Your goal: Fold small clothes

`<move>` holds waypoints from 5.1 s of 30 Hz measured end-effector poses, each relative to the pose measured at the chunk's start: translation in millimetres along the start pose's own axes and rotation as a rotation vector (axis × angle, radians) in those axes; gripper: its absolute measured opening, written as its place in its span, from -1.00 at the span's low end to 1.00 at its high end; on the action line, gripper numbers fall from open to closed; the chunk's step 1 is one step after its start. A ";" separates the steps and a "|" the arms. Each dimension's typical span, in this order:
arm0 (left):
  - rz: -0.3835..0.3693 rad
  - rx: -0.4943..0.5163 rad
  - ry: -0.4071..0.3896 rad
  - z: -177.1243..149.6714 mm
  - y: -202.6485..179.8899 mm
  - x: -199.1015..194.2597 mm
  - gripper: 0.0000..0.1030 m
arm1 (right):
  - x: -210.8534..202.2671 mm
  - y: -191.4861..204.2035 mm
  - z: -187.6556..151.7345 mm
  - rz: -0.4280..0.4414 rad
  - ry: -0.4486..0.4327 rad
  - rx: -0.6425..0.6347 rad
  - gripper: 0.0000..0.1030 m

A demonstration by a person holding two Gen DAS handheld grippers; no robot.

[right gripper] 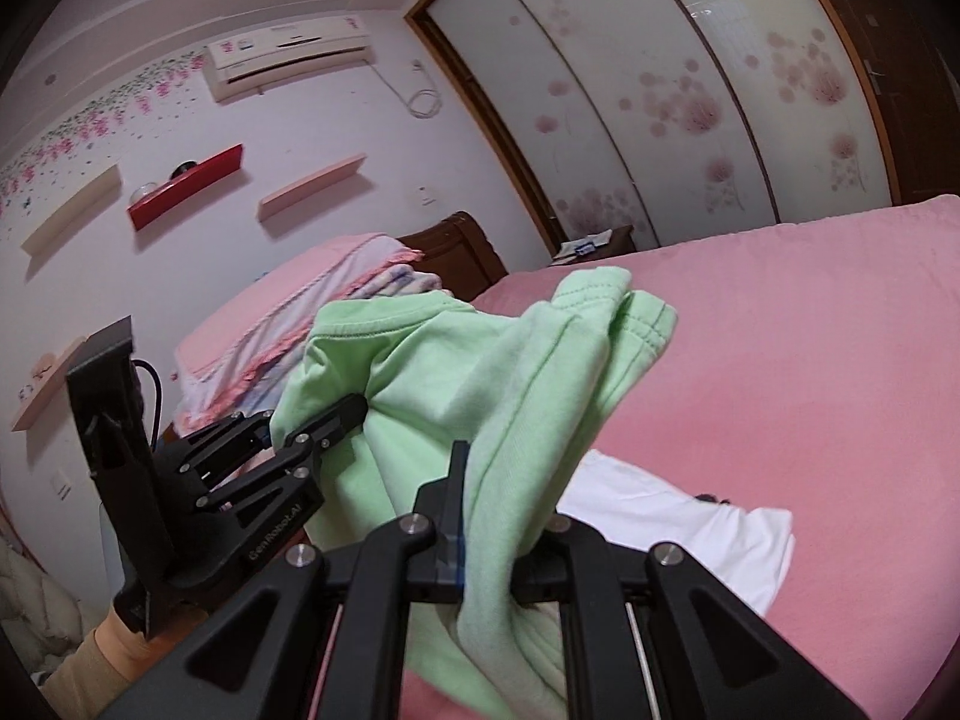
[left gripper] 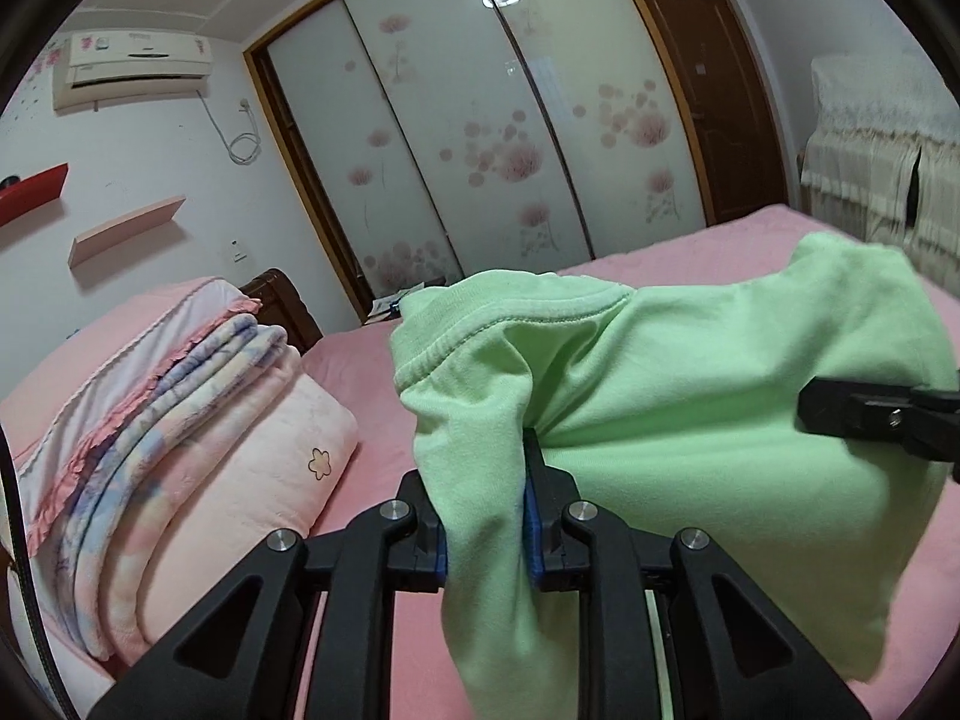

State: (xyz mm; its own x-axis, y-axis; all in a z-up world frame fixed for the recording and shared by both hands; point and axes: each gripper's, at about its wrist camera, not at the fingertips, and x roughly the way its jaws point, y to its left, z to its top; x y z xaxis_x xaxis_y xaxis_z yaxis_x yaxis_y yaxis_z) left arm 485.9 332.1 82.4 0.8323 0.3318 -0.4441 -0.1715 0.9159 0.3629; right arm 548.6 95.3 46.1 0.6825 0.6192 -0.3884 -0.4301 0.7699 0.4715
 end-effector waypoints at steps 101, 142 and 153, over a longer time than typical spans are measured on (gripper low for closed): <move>-0.269 -0.362 0.213 -164.2 -232.8 -439.7 0.97 | -467.4 23.2 -252.4 -0.688 0.064 0.134 0.17; -0.317 -0.303 0.227 -172.7 -255.7 -460.6 0.98 | -468.4 59.0 -275.9 -0.723 0.073 0.019 0.20; -0.316 -0.303 0.227 -173.9 -256.1 -462.4 0.98 | -467.4 64.3 -275.2 -0.732 0.071 0.011 0.20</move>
State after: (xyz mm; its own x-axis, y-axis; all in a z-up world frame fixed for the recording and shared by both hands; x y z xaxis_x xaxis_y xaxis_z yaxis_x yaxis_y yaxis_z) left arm 53.3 -16.6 52.3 0.7383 0.0367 -0.6734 -0.1026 0.9930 -0.0584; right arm 39.4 -102.0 40.1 0.7529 -0.0443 -0.6567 0.1275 0.9886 0.0795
